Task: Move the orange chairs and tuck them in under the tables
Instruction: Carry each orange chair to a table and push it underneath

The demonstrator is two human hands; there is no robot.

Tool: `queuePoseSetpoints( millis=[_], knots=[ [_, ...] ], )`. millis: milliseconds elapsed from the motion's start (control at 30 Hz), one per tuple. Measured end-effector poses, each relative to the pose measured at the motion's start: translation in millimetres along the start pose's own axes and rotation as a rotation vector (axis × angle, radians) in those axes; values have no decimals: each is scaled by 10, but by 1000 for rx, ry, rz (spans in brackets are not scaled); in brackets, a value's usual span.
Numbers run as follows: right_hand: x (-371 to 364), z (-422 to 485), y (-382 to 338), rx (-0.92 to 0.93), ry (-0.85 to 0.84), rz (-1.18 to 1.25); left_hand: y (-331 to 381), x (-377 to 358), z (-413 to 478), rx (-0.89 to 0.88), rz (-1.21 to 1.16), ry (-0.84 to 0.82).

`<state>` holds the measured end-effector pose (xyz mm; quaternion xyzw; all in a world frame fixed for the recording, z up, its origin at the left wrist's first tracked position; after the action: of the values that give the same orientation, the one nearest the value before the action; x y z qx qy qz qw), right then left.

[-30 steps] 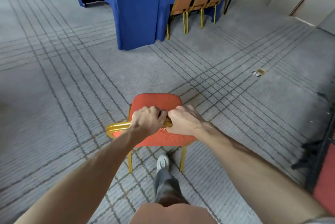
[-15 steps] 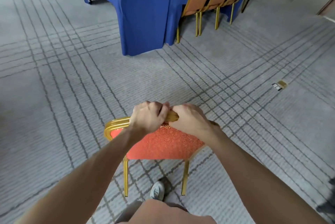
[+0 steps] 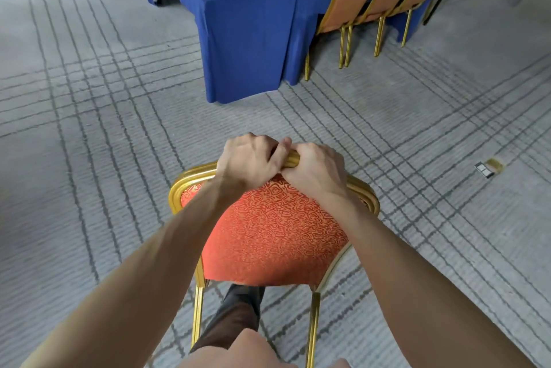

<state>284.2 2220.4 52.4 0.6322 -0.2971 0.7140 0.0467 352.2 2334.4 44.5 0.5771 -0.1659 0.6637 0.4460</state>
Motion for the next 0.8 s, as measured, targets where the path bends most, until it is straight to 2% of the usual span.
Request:
queuePoseSetpoints(
  millis=[100,200,267,400,567,667,800],
  knots=[
    [-33,705,26,2,26,-17,-298,-141,632,38,48,-18],
    [-131,1449,96,16,-56,-57,-555,-284,1272,109,-10,-92],
    [-143,1758,185,-5,-133,-56,-572,-314,1563,48,3,-160],
    [-90,2396,170,40,-218,-103,-779,-343,2160,-10,44,-192],
    [240,3054,-131,177,-27,-145,-1060,-31,2785,-6,78,-34],
    [435,3388,-269,286,70,-154,-1211,93,3101,56,48,36],
    [282,3751,-90,358,134,-168,-1227,-59,3359,24,44,82]
  ],
)
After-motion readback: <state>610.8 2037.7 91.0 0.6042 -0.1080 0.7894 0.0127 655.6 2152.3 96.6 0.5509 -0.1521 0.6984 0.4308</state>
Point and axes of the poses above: each hand's wrist, its own z-axis towards the middle knuckle, its own x-axis out of the back of the hand, y = z × x, the point moved 5 cm from there along z, towards the middle knuckle, and after that the axes turned 10 degrees about -x, right-handed, at the moved point
